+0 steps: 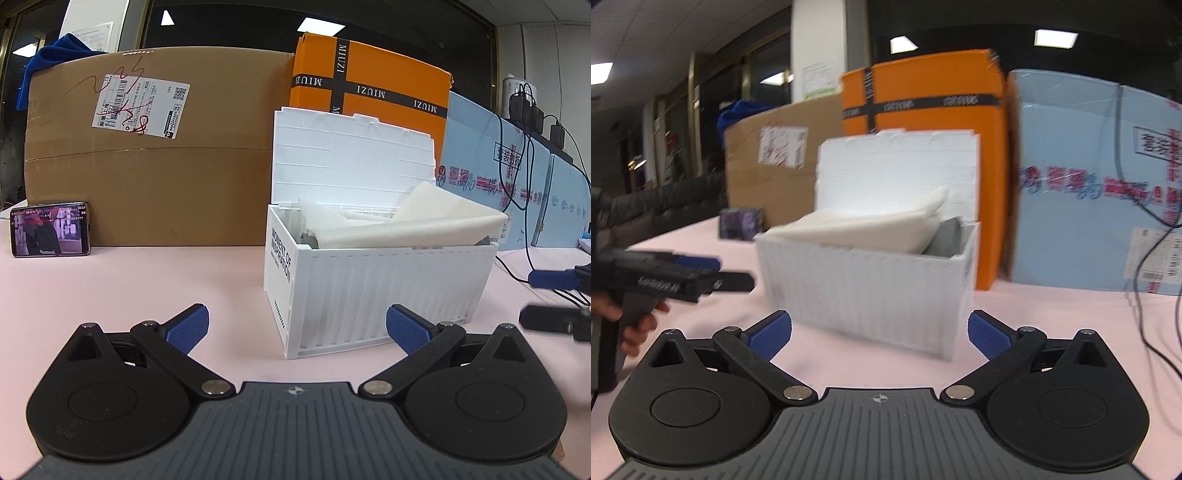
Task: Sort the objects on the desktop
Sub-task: 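Withdraw both tools back from the storage box, then reach the right tool down toward the pink square pad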
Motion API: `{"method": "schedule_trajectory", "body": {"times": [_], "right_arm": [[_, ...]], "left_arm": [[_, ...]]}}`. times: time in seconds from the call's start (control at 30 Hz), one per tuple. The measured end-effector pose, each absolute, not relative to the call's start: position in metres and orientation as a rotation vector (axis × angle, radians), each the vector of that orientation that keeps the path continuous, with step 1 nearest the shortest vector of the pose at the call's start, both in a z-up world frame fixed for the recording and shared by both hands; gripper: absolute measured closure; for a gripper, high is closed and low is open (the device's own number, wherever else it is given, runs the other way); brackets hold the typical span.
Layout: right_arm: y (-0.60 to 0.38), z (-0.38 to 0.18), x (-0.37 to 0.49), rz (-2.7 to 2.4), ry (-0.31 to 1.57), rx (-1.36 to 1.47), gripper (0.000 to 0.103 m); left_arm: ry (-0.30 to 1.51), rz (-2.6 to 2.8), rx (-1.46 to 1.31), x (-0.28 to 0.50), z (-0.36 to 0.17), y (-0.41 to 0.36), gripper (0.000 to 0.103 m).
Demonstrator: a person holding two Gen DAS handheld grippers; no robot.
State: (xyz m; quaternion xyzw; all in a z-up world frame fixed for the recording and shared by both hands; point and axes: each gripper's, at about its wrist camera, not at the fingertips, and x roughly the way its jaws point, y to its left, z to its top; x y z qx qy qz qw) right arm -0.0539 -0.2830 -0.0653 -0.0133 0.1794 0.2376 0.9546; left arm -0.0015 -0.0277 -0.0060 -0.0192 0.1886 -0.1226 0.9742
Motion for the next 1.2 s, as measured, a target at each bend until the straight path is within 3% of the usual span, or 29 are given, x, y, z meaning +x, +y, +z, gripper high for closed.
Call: {"method": "schedule_trajectory", "body": {"times": [1.2], "right_arm": [[-0.239, -0.094, -0.064, 0.691, 0.638, -0.226, 0.000]], "left_arm": [[0.412, -0.241, 0.016, -0.007, -0.008, -0.035, 0.000]]}}
